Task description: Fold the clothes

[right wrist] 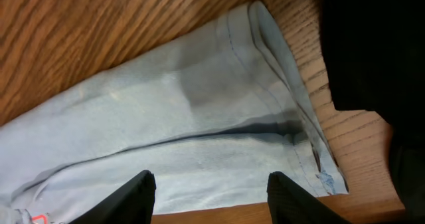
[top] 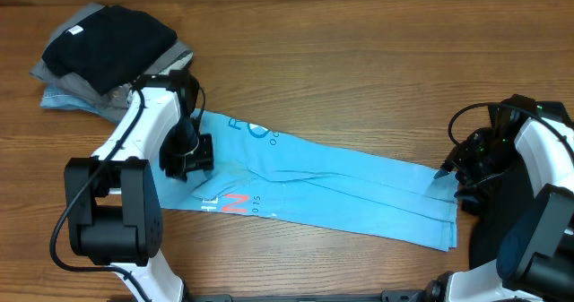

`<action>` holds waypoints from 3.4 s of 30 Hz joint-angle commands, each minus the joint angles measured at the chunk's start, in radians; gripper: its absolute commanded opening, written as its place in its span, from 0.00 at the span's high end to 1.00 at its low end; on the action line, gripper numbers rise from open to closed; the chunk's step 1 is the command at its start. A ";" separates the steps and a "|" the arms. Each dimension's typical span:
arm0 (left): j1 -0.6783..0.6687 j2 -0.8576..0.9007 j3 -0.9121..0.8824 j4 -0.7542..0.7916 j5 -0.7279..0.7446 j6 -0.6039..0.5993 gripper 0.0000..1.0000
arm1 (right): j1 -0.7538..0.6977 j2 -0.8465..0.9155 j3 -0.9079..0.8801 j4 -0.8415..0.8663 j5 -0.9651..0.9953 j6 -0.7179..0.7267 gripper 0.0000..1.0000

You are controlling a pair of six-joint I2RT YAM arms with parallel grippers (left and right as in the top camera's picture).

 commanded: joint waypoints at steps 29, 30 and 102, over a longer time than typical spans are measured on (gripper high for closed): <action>-0.001 -0.019 -0.123 0.032 0.247 -0.056 0.94 | -0.003 -0.025 -0.002 0.039 -0.008 -0.004 0.42; -0.001 -0.019 -0.123 0.034 0.179 -0.070 0.91 | -0.003 -0.025 -0.002 0.039 -0.008 -0.004 0.42; 0.139 -0.020 -0.099 0.214 -0.053 -0.090 0.48 | -0.003 -0.025 -0.002 0.042 -0.008 -0.004 0.43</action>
